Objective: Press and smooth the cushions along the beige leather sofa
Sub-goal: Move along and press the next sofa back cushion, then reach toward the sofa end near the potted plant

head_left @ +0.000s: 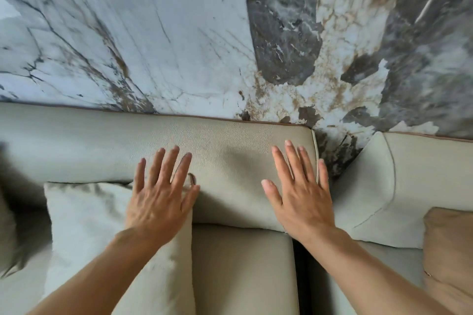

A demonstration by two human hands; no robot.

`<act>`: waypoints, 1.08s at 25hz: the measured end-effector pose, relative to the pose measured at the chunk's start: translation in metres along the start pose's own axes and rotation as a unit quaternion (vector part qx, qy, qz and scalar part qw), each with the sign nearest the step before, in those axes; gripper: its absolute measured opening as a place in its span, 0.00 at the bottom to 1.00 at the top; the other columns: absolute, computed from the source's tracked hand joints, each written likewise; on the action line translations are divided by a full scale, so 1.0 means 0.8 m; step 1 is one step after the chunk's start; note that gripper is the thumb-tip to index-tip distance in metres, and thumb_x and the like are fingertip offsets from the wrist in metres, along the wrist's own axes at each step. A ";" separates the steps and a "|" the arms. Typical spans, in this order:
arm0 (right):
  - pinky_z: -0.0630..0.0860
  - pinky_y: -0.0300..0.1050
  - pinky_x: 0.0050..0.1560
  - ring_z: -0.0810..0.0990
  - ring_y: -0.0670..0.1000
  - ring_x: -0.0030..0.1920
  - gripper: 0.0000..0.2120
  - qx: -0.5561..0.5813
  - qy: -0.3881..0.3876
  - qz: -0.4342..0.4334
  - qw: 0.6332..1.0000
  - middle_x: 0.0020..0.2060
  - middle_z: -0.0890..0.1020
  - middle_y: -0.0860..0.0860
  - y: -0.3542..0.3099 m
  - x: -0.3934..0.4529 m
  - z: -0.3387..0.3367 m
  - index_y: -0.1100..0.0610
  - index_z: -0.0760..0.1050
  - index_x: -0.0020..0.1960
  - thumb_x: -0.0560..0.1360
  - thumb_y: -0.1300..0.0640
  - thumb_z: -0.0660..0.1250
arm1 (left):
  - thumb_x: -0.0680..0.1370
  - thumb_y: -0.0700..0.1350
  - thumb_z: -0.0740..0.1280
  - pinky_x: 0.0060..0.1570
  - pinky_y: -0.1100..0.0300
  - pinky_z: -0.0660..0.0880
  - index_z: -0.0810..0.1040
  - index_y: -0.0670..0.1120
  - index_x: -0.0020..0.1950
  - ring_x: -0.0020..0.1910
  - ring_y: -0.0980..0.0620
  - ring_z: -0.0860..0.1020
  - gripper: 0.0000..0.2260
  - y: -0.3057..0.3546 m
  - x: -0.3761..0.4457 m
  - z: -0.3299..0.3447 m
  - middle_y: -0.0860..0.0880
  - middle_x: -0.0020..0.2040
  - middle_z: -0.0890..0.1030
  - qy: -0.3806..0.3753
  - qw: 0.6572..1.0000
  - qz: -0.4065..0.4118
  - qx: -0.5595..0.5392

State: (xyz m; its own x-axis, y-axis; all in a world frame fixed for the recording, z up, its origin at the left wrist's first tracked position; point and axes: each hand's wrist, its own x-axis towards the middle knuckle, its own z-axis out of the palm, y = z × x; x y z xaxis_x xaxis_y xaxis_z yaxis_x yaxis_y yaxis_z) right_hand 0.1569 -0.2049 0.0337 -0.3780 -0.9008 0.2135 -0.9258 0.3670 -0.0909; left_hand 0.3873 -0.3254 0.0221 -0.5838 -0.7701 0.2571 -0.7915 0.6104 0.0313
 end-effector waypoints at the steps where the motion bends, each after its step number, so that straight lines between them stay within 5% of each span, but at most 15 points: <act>1: 0.46 0.61 0.75 0.55 0.55 0.78 0.32 -0.002 0.007 0.000 1.000 0.79 0.54 0.51 -0.005 -0.010 -0.017 0.49 0.51 0.79 0.78 0.38 0.43 | 0.79 0.59 0.50 0.75 0.41 0.49 0.61 0.48 0.78 0.78 0.43 0.57 0.29 -0.002 -0.009 -0.017 0.44 0.78 0.63 0.012 1.000 0.009 0.009; 10: 0.45 0.61 0.76 0.51 0.55 0.79 0.32 -0.023 0.071 0.032 0.997 0.79 0.51 0.51 -0.108 -0.126 -0.248 0.49 0.50 0.79 0.78 0.39 0.44 | 0.79 0.60 0.47 0.76 0.37 0.46 0.59 0.47 0.79 0.79 0.43 0.51 0.31 -0.037 -0.099 -0.279 0.43 0.79 0.59 0.076 0.997 0.032 0.007; 16: 0.49 0.63 0.75 0.56 0.57 0.78 0.32 -0.033 0.188 0.056 0.980 0.78 0.59 0.54 -0.251 -0.253 -0.423 0.52 0.56 0.78 0.79 0.37 0.45 | 0.79 0.60 0.51 0.76 0.38 0.42 0.58 0.49 0.78 0.79 0.41 0.51 0.30 -0.106 -0.213 -0.486 0.43 0.79 0.59 0.184 0.982 0.003 -0.037; 27: 0.46 0.64 0.74 0.54 0.58 0.78 0.33 0.008 0.261 0.049 0.964 0.78 0.58 0.55 -0.343 -0.378 -0.542 0.51 0.55 0.78 0.78 0.36 0.46 | 0.78 0.59 0.54 0.74 0.32 0.51 0.63 0.47 0.77 0.78 0.39 0.56 0.29 -0.121 -0.374 -0.620 0.42 0.78 0.62 0.224 0.974 -0.026 -0.019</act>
State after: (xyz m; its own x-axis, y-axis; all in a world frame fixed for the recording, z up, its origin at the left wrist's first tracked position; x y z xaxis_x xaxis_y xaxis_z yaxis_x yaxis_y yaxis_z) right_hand 0.5233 0.0670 0.4155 -0.4171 -0.6209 0.6637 -0.8873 0.4365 -0.1492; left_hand 0.7283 -0.0622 0.4216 -0.3984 -0.6475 0.6497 -0.8061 0.5851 0.0887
